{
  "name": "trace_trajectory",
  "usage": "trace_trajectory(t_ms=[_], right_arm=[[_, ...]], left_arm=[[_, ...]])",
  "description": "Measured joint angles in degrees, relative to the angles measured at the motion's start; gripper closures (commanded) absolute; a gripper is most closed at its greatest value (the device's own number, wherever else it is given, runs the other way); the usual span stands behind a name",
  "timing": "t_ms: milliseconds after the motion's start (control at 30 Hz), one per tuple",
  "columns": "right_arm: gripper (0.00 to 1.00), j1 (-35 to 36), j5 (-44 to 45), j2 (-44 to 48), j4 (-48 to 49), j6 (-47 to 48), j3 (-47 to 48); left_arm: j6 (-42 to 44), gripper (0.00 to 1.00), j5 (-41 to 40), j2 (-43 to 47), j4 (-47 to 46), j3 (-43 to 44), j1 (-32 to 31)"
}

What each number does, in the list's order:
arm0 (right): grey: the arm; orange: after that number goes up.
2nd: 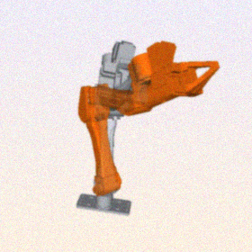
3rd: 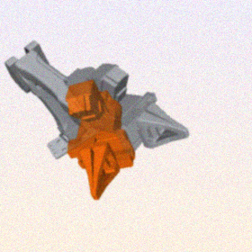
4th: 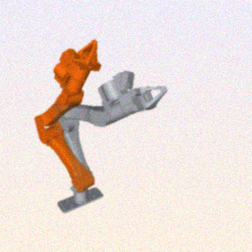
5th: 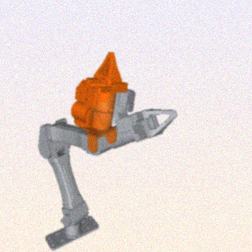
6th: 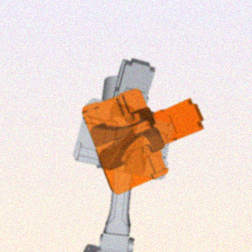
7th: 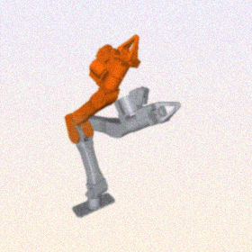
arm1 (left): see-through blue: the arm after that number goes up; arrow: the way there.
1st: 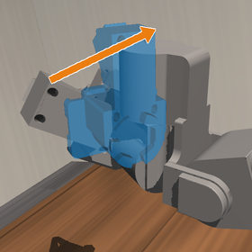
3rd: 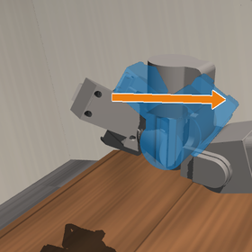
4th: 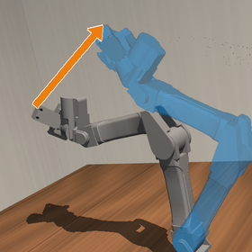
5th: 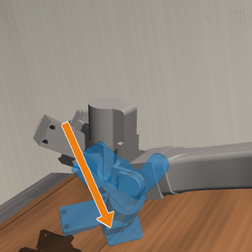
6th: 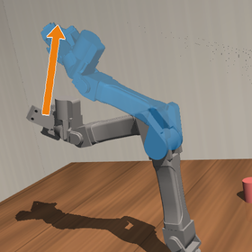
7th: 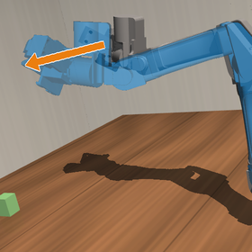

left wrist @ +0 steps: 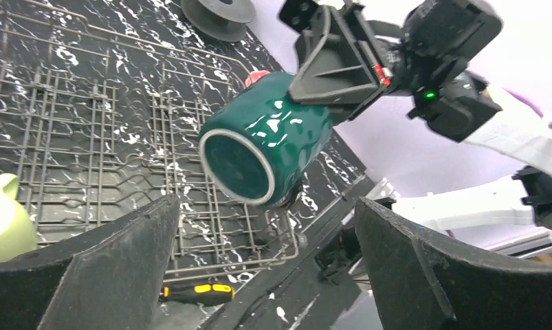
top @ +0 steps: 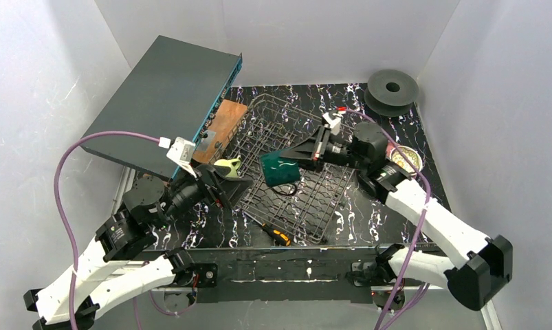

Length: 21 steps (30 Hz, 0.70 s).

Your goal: Load the mixed dishes into the dish rack

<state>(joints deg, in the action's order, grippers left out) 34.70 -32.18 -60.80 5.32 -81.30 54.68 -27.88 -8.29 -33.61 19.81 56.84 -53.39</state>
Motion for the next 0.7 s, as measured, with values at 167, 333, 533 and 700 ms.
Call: trace_trajectory(t_ms=[167,333,533,700], right_arm=[[0.99,6.7,-0.5,-5.0,9.0,-5.9,-0.2],[0.99,8.6,-0.8,-3.7,11.2,-7.4,-0.2],[0.99,9.6,0.2,-1.6,12.0,-7.6,-0.2],[0.99,9.7,1.7,-1.5,11.8,-7.8,-0.1]], left_arm=[[-5.9,0.02,2.2,0.0,-1.4,0.0,0.0],[-10.2,0.02,3.3,-0.7,-4.0,-1.0,0.0],[-13.5,0.02,4.5,-3.8,-7.2,-1.3,0.0],[-14.6,0.02,4.5,-4.3,-8.7,-1.9,0.1]])
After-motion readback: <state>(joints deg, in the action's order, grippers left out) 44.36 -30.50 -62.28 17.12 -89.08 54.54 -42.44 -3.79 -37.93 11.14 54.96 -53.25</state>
